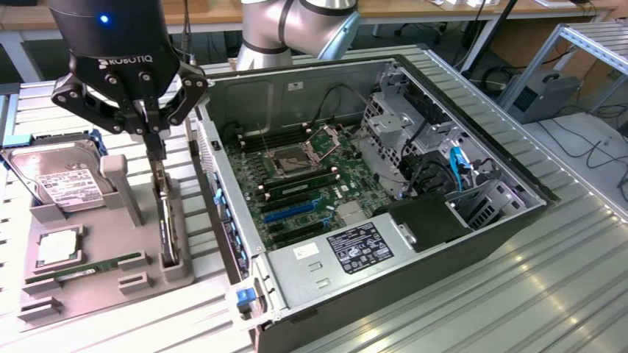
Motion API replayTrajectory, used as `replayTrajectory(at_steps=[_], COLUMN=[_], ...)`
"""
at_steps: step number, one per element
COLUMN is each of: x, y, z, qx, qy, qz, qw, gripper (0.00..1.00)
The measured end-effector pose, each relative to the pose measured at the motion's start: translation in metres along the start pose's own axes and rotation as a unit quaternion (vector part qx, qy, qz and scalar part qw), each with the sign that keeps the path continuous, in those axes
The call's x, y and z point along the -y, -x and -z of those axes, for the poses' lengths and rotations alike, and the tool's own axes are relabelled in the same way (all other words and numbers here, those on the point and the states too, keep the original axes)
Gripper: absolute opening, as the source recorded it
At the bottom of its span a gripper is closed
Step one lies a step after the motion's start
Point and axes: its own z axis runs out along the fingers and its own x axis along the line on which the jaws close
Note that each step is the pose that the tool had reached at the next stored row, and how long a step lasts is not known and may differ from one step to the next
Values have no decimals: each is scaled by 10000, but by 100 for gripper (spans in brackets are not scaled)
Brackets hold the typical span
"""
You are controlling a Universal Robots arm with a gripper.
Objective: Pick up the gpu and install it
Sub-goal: 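Reach for the gpu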
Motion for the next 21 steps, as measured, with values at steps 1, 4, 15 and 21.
replayTrajectory(at_steps=[1,4,15,21], x=[2,7,65,78], y=[0,1,5,6], z=[0,0,-6,-8], qx=[0,0,5,6], qy=[-2,-7,-73,-82], qz=[0,0,2,3], qw=[10000,10000,10000,10000], gripper=[11,11,11,11])
